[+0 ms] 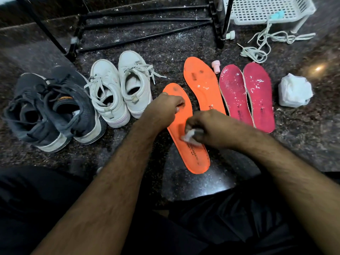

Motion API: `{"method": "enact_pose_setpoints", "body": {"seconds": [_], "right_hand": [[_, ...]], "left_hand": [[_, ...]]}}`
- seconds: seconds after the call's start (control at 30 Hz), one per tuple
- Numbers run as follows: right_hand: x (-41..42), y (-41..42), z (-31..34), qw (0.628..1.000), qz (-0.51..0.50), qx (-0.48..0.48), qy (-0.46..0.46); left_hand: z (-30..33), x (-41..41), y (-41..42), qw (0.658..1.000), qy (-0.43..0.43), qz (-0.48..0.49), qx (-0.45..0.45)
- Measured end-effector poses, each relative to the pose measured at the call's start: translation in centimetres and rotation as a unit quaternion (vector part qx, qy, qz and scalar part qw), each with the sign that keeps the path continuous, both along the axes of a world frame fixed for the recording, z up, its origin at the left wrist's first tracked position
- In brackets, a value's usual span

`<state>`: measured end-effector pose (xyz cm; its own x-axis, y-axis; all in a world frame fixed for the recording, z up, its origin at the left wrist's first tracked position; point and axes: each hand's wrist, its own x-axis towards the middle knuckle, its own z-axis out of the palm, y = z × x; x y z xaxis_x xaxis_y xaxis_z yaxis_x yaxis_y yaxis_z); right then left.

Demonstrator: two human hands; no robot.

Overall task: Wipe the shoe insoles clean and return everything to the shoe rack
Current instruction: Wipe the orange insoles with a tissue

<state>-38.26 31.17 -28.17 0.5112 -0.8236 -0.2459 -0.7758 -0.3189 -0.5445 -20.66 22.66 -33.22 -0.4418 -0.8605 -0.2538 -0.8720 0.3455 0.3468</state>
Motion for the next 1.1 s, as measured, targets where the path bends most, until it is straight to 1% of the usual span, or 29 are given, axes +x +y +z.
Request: {"method": "enact_pose_setpoints", "body": {"seconds": [0.03, 0.1, 0.13, 0.2, 0.27, 0.3, 0.33, 0.37, 0.4, 0.43, 0.47, 0.5, 0.53, 0.63, 0.67, 0.73, 0.77, 0.8, 0.83, 0.87, 0.9, 0.93, 0.97, 1.0, 1.03, 1.1], "right_hand": [[0.4, -0.4, -0.3, 0.998, -0.033, -0.045, -0.025], [1.5, -1.0, -1.4, 0.995, -0.062, -0.076, -0.029], [2.0, -1.0, -1.8, 0.996, -0.063, -0.058, -0.013], [2.4, -0.4, -1.5, 0.998, -0.034, 0.032, 0.034], [1.7, 0.1, -0.5, 0.987, 0.051, 0.131, 0.076], [1.2, 0.3, 0.1, 0.98, 0.083, 0.157, 0.084], [0.7, 0.3, 0.4, 0.982, 0.081, 0.156, 0.072], [0.2, 0.1, 0.6, 0.99, 0.042, 0.127, 0.042], [-0.2, -0.4, 0.4, 0.997, -0.025, 0.069, 0.008], [-0.4, -1.0, 0.0, 0.995, -0.102, -0.004, -0.024], [-0.3, -1.6, -0.5, 0.984, -0.16, -0.065, -0.047], [0.0, -2.0, -1.0, 0.976, -0.184, -0.099, -0.058], [0.4, -2.2, -1.5, 0.978, -0.175, -0.098, -0.059], [1.9, -1.3, -2.8, 0.999, -0.049, 0.0, -0.015], [2.0, -0.7, -2.8, 0.999, -0.006, 0.04, 0.008], [1.8, 0.1, -1.8, 0.988, 0.08, 0.128, 0.047], [1.5, 0.3, -1.2, 0.983, 0.103, 0.145, 0.048], [1.2, 0.2, -0.8, 0.987, 0.094, 0.128, 0.036], [0.8, -0.1, -0.5, 0.995, 0.05, 0.083, 0.012], [0.6, -0.6, -0.6, 1.0, -0.02, 0.015, -0.016], [0.6, -1.0, -0.9, 0.993, -0.094, -0.052, -0.046], [0.9, -1.2, -1.5, 0.982, -0.153, -0.091, -0.067], [1.5, -1.4, -2.1, 0.974, -0.188, -0.098, -0.074], [2.1, -1.3, -2.7, 0.977, -0.188, -0.08, -0.064], [2.7, -1.0, -3.1, 0.986, -0.154, -0.048, -0.043], [3.5, 0.2, -3.2, 0.998, -0.053, 0.036, -0.011]], "left_hand": [[0.2, 0.0, 0.1, 1.0, 0.009, 0.002, -0.005], [0.8, -0.1, 0.3, 0.999, 0.03, 0.002, -0.017], [0.8, 0.0, 0.4, 0.999, 0.036, -0.006, -0.021], [0.8, 0.1, 0.6, 0.999, 0.03, -0.014, -0.023], [0.7, 0.3, 0.7, 1.0, 0.019, -0.009, -0.021], [0.7, 0.3, 0.6, 0.999, 0.017, -0.014, -0.025], [0.7, 0.3, 0.7, 0.999, 0.016, -0.024, -0.032], [0.9, 0.2, 0.8, 0.998, 0.01, -0.041, -0.046], [1.0, -0.1, 0.8, 0.996, 0.001, -0.06, -0.062], [1.1, -0.3, 1.0, 0.995, -0.013, -0.072, -0.072], [1.2, -0.4, 1.1, 0.994, -0.02, -0.079, -0.076], [1.3, -0.5, 1.2, 0.994, -0.016, -0.08, -0.07], [1.1, -0.4, 1.1, 0.995, -0.002, -0.079, -0.058], [0.9, 0.0, 0.6, 0.998, 0.037, -0.055, -0.02], [0.8, 0.0, 0.4, 0.998, 0.049, -0.047, -0.013], [0.7, 0.1, 0.3, 0.998, 0.05, -0.041, -0.006], [0.8, 0.0, 0.4, 0.998, 0.041, -0.042, -0.002], [0.7, 0.0, 0.4, 0.998, 0.043, -0.046, -0.004], [0.7, 0.0, 0.4, 0.998, 0.042, -0.051, -0.01], [0.8, 0.0, 0.3, 0.997, 0.04, -0.058, -0.014], [1.0, 0.0, 0.2, 0.997, 0.023, -0.07, -0.014], [1.1, 0.0, 0.1, 0.996, 0.005, -0.083, -0.011], [1.3, -0.1, 0.1, 0.995, -0.007, -0.099, -0.017], [1.5, -0.1, 0.1, 0.995, -0.001, -0.095, -0.014], [1.4, 0.1, 0.0, 0.994, -0.015, -0.098, -0.039], [1.2, 0.4, -0.1, 0.991, -0.029, -0.112, -0.068]]}}
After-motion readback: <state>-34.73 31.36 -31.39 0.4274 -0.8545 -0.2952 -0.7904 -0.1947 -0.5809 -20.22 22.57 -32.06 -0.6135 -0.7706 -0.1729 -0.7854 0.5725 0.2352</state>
